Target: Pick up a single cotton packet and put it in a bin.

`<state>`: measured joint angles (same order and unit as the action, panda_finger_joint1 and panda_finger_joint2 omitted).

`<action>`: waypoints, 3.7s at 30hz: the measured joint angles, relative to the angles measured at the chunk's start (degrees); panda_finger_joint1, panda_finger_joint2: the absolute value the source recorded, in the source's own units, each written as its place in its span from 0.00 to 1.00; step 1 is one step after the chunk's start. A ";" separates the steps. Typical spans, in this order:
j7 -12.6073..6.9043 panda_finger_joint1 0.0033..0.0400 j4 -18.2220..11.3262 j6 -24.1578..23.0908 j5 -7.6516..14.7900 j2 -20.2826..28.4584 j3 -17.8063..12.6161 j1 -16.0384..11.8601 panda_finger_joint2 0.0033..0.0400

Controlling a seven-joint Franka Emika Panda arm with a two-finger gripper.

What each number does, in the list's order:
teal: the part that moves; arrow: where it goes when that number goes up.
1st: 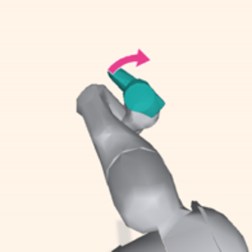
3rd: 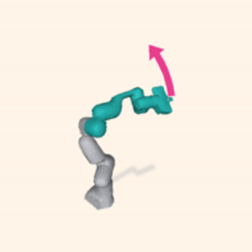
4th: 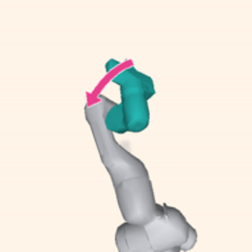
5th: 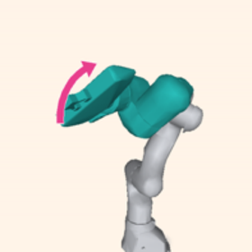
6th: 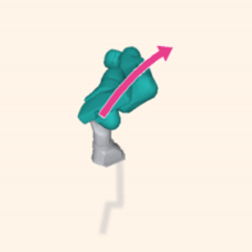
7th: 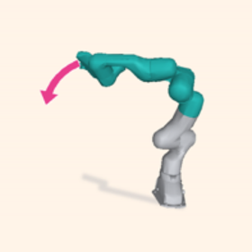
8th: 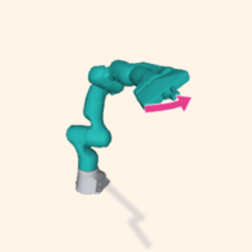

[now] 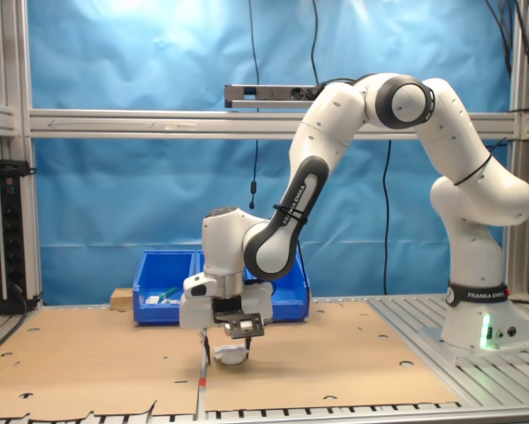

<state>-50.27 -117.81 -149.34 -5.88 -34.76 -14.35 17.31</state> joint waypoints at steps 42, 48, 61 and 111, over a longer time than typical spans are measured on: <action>0.00 0.10 0.19 0.00 0.00 0.03 -0.02 0.00 0.10; 0.00 0.10 0.19 0.00 0.00 0.10 -0.02 0.00 0.10; 0.00 0.10 -1.47 1.64 0.00 6.16 -0.02 0.00 0.10; 0.00 0.11 -8.79 16.22 8.84 32.53 -16.74 -0.14 0.11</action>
<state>-50.28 -126.60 -133.12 2.96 -2.23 -31.09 17.16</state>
